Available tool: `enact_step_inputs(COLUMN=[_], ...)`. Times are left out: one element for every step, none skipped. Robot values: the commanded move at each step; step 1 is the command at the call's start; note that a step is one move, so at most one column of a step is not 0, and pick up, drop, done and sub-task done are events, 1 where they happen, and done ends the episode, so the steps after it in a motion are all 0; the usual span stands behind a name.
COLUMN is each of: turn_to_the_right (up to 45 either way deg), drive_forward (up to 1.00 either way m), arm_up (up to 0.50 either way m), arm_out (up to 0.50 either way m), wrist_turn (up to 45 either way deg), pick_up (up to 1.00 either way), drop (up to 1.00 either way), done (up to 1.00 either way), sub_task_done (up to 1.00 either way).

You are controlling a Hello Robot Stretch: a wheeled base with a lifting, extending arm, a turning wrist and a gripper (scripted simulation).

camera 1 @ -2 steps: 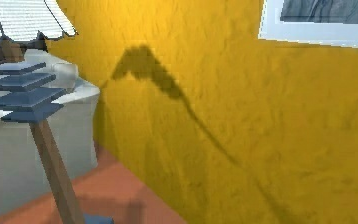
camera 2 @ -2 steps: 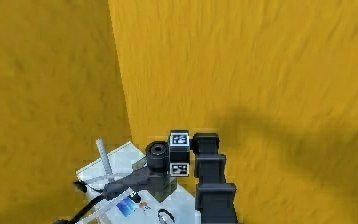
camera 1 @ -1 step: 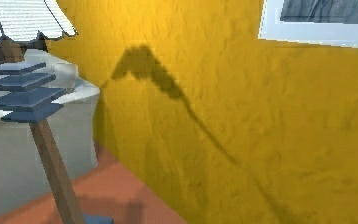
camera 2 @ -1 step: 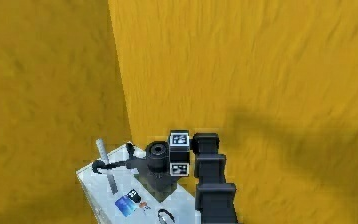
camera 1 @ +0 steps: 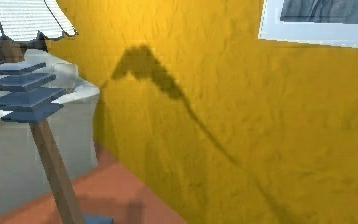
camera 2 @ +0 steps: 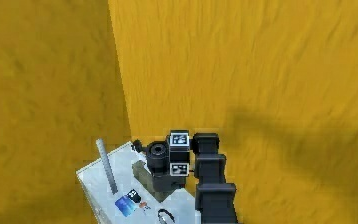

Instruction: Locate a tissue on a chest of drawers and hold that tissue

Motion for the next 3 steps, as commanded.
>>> enact_step_inputs(turn_to_the_right=[0.0,0.0,0.0], drive_forward=[0.0,0.0,0.0], arm_up=[-0.3,0.0,0.1], arm_out=[0.0,0.0,0.0], wrist_turn=[0.0,0.0,0.0], pick_up=[0.0,1.0,0.0], drop=[0.0,0.0,0.0], done=[0.0,0.0,0.0], sub_task_done=[0.0,0.0,0.0])
